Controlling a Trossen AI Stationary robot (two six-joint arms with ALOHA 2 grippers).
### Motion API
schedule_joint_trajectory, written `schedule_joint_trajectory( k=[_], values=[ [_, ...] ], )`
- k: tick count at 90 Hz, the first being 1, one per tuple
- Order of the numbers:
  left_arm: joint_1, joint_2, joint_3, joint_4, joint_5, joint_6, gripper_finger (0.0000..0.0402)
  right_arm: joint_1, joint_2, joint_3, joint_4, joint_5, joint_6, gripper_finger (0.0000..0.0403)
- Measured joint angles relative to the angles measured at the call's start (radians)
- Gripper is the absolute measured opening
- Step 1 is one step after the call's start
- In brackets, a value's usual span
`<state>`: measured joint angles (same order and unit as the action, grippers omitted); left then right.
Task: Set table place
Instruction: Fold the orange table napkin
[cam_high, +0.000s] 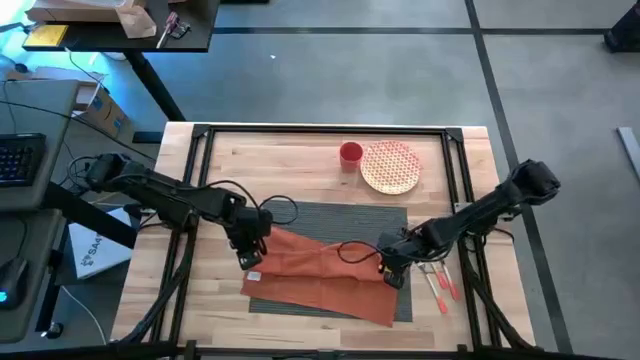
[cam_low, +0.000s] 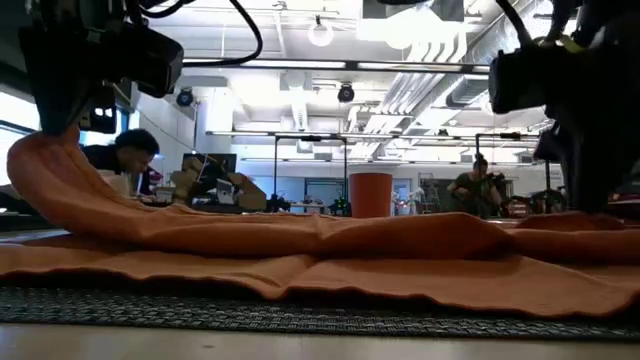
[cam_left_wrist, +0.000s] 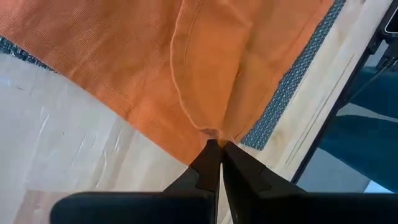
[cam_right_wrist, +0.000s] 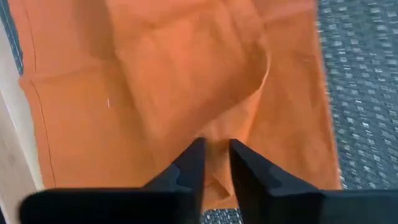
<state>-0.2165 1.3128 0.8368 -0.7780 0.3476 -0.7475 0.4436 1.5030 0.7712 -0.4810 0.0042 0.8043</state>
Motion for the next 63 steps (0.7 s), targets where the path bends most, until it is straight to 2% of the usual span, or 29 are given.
schedule_joint_trajectory(
  k=[10, 19, 28, 37, 41, 49, 56, 63],
  values=[
    [0.0, 0.0, 0.0, 0.0, -0.012, 0.0, 0.0, -0.001, 0.043, 0.0, -0.022, 0.009, 0.003, 0.013],
    [0.0, 0.0, 0.0, 0.0, -0.028, 0.0, 0.0, -0.001, 0.087, 0.001, -0.019, 0.008, -0.011, 0.0134],
    [0.0, 0.0, 0.0, 0.002, -0.035, 0.0, 0.0, 0.0, 0.103, 0.003, 0.027, -0.006, -0.037, 0.0103],
    [-0.007, -0.005, 0.003, 0.011, -0.047, 0.019, 0.0, 0.0, 0.08, 0.0, 0.033, -0.014, -0.035, 0.0035],
    [-0.022, -0.012, 0.024, -0.001, -0.085, 0.044, 0.0, 0.0, 0.053, 0.0, 0.033, -0.015, -0.017, 0.0015],
    [-0.05, -0.025, 0.106, -0.059, -0.168, 0.063, 0.0, 0.0, -0.027, 0.0, 0.018, -0.012, 0.03, 0.0005],
    [-0.059, -0.027, 0.184, -0.126, -0.166, 0.094, 0.0, 0.001, -0.114, 0.0, 0.004, -0.028, 0.065, 0.0001],
    [-0.083, -0.035, 0.266, -0.143, -0.136, 0.14, 0.0, 0.001, -0.21, 0.0, 0.022, -0.114, 0.09, 0.0001]
  ],
)
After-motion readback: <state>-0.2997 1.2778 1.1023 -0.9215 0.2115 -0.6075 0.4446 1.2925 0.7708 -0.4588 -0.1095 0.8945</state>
